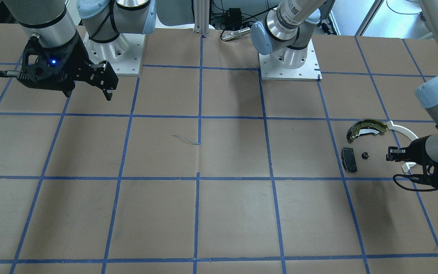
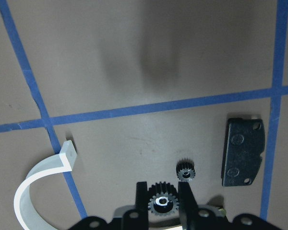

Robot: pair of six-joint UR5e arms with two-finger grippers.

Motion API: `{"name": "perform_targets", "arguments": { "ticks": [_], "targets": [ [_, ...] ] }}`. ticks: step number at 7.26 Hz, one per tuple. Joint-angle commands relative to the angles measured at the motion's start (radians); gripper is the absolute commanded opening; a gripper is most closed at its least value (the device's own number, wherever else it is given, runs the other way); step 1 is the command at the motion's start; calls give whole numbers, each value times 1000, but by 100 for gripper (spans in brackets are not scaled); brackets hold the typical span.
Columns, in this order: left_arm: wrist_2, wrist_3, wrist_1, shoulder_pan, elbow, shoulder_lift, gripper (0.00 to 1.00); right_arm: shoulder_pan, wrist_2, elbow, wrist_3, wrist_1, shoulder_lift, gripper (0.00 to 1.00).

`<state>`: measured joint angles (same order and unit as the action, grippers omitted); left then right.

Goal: Place bearing gear from tray to pile

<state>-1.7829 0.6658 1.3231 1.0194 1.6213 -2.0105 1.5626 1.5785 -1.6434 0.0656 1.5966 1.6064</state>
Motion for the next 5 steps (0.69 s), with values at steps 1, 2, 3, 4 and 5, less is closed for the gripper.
{"name": "perform_targets", "arguments": {
  "ticks": [1, 2, 3, 4, 5],
  "targets": [
    [2, 46, -74, -37, 72, -13, 0, 1, -2, 3, 0, 5, -5, 100],
    [-1, 49, -74, -39, 81, -11, 0, 1, 11, 8, 0, 5, -2, 100],
    [5, 44, -74, -39, 87, -16, 0, -3, 15, 8, -1, 5, -2, 100],
    [8, 41, -84, -39, 106, -16, 0, -3, 17, 7, -1, 2, 0, 100],
    [7, 41, -108, -39, 118, -19, 0, -3, 15, 10, -1, 2, 0, 100]
  ]
}}
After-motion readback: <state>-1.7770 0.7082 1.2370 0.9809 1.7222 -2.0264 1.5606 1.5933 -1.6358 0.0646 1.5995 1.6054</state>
